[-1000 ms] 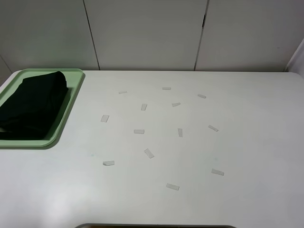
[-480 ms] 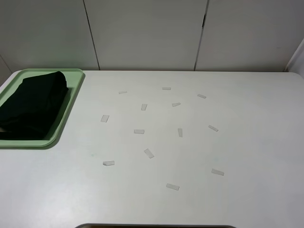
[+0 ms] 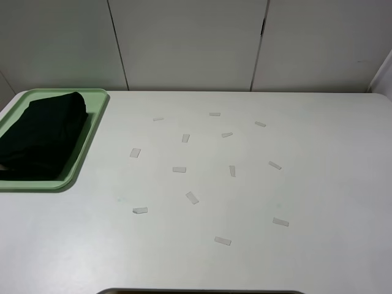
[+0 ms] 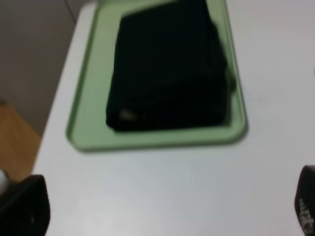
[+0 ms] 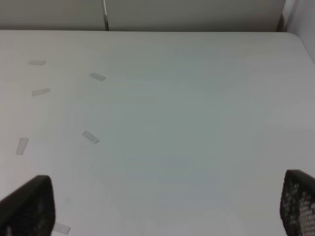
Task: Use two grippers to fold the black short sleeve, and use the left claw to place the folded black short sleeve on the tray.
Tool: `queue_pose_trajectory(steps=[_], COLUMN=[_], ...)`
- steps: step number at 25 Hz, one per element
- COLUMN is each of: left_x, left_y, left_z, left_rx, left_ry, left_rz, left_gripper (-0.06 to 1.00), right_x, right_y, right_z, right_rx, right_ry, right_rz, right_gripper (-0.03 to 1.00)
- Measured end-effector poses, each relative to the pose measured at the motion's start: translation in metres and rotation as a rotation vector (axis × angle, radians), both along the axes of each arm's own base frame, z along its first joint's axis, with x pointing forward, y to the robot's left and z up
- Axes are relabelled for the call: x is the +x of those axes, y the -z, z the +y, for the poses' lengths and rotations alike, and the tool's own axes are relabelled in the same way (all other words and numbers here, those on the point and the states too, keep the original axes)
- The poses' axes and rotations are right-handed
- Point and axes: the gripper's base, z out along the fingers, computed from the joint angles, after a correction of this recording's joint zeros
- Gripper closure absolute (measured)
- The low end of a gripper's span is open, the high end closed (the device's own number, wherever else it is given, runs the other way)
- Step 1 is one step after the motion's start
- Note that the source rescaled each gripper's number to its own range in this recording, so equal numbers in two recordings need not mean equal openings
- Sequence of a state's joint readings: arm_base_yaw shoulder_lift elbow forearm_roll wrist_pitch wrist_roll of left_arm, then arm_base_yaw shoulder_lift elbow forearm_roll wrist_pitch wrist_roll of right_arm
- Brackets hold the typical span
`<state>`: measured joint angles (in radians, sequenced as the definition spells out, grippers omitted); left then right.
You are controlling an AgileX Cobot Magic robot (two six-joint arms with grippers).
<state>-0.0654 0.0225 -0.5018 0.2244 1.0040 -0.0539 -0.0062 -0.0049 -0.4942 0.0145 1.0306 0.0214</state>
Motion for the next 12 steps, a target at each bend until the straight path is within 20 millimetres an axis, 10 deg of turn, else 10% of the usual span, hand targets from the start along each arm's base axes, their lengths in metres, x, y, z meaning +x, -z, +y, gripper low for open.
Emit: queue_pose_trajectory(steps=[12], left_x=[-0.004], left_y=[0.0067], left_z=[-0.0103], left_rx=[-0.041], left_ry=[0.11], left_rz=[0.088], left_gripper=[-0.06], right_x=[0.0], right_y=[0.0], right_z=[0.0], right_rx=[0.0], right_ry=[0.0], right_rz=[0.0], right_gripper=[-0.03])
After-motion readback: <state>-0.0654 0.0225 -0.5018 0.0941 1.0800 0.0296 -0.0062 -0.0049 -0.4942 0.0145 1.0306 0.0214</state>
